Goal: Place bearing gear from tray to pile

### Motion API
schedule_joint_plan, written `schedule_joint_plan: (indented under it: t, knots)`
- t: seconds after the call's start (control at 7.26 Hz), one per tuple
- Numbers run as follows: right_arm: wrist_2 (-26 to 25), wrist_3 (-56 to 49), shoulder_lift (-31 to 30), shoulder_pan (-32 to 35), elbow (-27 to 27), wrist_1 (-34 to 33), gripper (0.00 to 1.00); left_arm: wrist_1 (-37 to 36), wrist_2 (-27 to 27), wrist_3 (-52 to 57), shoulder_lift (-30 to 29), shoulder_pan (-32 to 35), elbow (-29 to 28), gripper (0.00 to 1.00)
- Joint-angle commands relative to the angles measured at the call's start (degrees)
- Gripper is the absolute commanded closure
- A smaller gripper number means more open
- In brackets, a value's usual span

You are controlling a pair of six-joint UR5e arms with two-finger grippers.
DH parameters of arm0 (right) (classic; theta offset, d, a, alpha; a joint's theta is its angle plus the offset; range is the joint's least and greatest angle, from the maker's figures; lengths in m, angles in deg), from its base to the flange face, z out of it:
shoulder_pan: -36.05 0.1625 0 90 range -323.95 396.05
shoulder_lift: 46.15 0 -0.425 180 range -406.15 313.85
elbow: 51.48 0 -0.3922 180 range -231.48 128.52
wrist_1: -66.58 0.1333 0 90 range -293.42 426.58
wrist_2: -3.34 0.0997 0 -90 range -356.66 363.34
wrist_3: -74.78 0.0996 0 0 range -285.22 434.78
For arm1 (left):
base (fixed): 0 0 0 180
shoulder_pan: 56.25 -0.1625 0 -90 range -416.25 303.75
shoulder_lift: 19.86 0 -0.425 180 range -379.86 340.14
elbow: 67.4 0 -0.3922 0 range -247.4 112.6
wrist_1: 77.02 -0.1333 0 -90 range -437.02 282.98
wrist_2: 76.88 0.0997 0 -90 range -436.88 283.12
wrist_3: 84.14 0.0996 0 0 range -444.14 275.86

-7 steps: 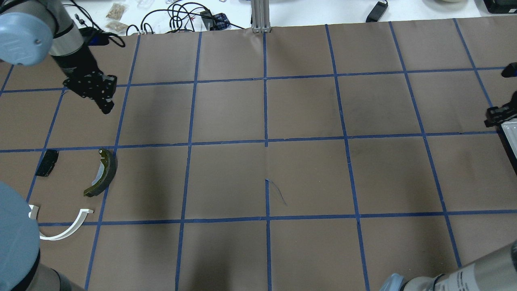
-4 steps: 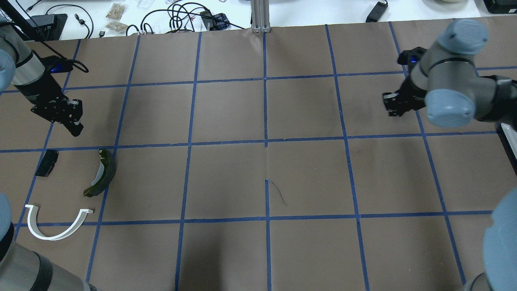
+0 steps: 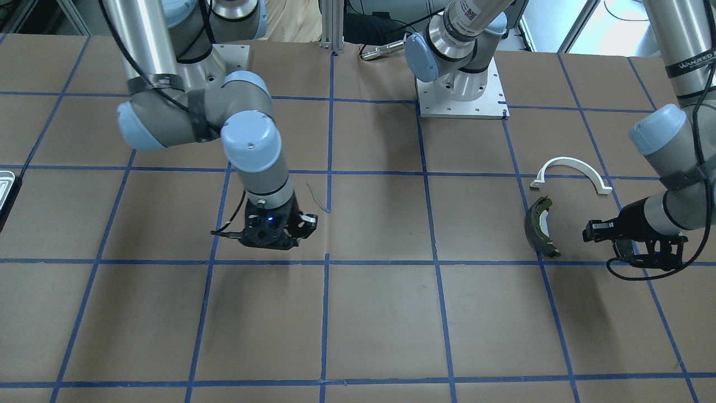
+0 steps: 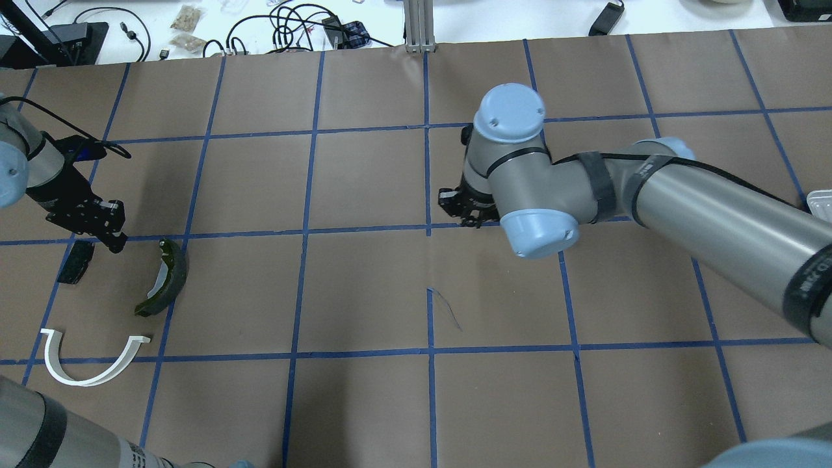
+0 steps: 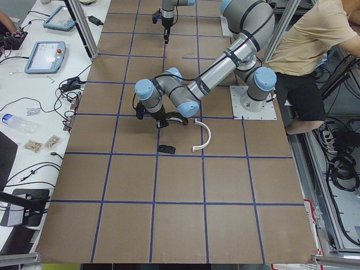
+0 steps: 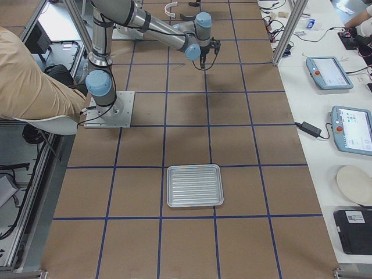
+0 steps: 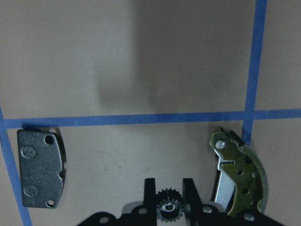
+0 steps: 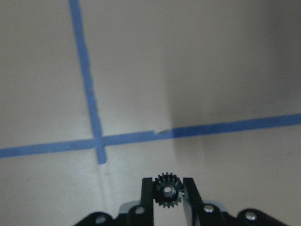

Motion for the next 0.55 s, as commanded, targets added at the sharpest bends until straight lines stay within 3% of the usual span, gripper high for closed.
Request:
schedule_joint_plan:
  t: [0.0, 0.14, 0.28, 0.41]
  knots:
    - [0.85, 7.51, 1.4, 8.57, -0.16, -0.16, 0.76, -0.72, -0.1, 0.3, -0.52, -0.24, 2.98, 1.0]
    - [0.85, 8.13, 1.4, 8.67, -0.33, -0.16, 0.57, -3.42, -0.02, -0.05, -0.61, -0.24, 4.05, 1.0]
    - [0.85, 9.61, 1.31, 8.76, -0.33, -0.51, 0.21, -4.14, -0.02, -0.05, -1.04, -0.24, 4.4, 1.0]
    - [0.76, 11.8, 1.49, 8.76, 0.1, -1.99, 0.0, -4.15, -0.1, 0.12, -1.48, -0.24, 4.49, 1.0]
